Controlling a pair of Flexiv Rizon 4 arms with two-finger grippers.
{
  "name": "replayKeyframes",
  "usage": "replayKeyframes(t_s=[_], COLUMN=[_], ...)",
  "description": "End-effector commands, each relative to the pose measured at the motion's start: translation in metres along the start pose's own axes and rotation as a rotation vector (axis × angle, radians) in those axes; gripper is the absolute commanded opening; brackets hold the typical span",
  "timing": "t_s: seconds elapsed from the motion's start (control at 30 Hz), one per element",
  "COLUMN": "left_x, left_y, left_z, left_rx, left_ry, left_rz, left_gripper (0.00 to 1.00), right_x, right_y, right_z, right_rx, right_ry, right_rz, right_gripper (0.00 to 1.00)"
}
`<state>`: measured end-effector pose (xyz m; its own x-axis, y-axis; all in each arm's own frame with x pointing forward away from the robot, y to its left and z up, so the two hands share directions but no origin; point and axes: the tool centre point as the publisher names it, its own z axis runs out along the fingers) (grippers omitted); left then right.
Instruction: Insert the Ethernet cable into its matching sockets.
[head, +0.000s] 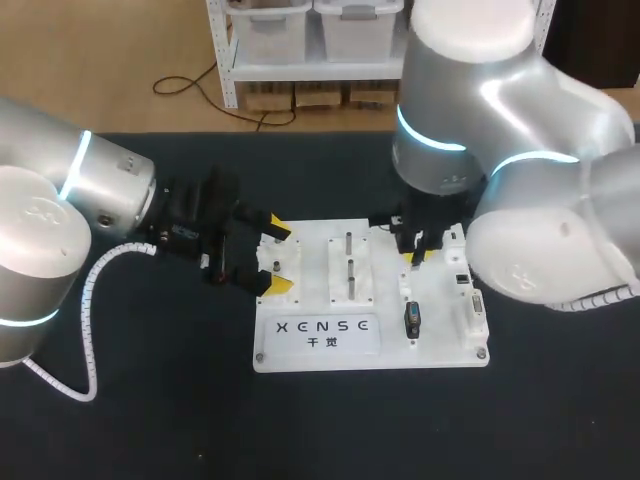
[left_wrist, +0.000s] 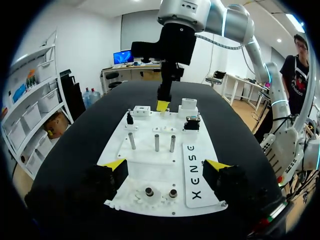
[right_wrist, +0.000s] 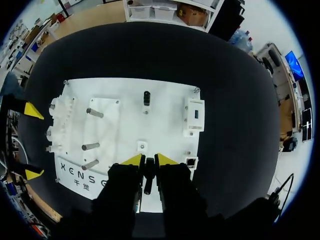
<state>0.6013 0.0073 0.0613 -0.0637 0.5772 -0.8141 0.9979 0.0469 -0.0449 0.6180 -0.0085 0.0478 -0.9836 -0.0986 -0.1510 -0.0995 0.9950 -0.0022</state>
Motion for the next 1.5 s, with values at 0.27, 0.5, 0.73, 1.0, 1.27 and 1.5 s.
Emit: replayKeyframes(t_s=[0.27, 0.5, 0.73, 1.0, 1.27, 1.5], left_x=[0.001, 0.001, 0.001, 0.001, 0.001, 0.001], left_y=[-0.001, -0.001, -0.001, -0.001, -0.001, -0.001], left_z=[0.000, 0.000, 0.000, 0.000, 0.000, 0.000], left_rx=[-0.004, -0.004, -0.004, -0.004, -0.004, -0.004], left_ry=[-0.004, -0.004, -0.004, -0.004, -0.004, -0.004], left_rz=[0.002, 0.002, 0.002, 0.002, 0.002, 0.002], left_gripper=[1.00, 1.00, 1.00, 1.00, 1.00, 1.00], right_x=[0.008, 0.008, 0.011, 0.015, 0.016, 0.013], right_y=[-0.030, -0.044, -0.051, -0.055, -0.057, -0.057], right_z=[0.000, 0.005, 0.009, 0.012, 0.016, 0.020], right_rx=[-0.001, 0.006, 0.005, 0.004, 0.007, 0.002], right_ry=[-0.004, 0.001, 0.010, 0.021, 0.027, 0.023], right_rz=[0.030, 0.045, 0.052, 0.054, 0.048, 0.046], right_gripper=[0.00, 0.00, 0.00, 0.00, 0.00, 0.00])
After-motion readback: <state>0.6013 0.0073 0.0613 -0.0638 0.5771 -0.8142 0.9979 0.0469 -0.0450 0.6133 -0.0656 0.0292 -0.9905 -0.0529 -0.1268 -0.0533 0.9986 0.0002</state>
